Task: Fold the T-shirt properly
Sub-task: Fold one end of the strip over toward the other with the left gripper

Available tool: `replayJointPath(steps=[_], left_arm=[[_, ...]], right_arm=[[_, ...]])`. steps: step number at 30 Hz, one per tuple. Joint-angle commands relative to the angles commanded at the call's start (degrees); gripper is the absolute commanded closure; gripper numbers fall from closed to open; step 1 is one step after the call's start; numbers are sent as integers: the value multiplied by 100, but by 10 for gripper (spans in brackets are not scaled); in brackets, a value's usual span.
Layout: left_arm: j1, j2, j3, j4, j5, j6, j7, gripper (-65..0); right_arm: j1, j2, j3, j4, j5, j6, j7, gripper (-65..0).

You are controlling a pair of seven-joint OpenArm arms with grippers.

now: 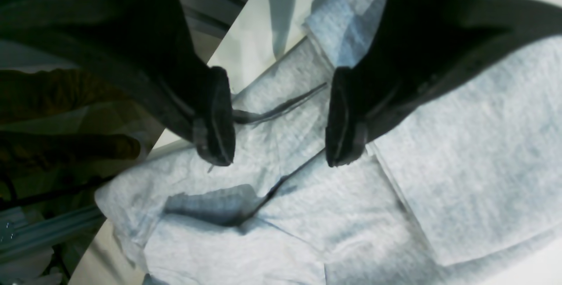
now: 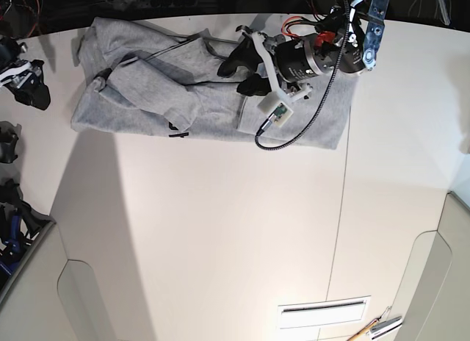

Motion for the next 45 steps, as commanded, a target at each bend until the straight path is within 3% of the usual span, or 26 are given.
replayJointPath(steps=[1,8,15,25,36,44,45], left_arm=[[0,2,0,0,2,0,0,-361],[0,0,0,0,2,0,0,-361],[2,0,0,0,2,0,0,-361],[0,2,0,0,0,0,-4,-361],[0,0,0,0,2,0,0,-361],[0,2,0,0,-15,0,-2,-361],[0,2,0,0,-24,0,-2,-361]], right_arm=[[-50,28,-28,-101,33,-2,-2,-404],[-109,50,-570,-946,739,31,-302,-403],[-103,20,-1303,-1091,927,76,-304,-403],[101,7,-1735,-1091,990,118,-413,-403],[177,-367,-1753,-1091,1032,136,-476,-402],[179,-380,-2061,-1091,938,138,-446,-400],[179,-380,-2133,-1091,885,136,-396,-376]])
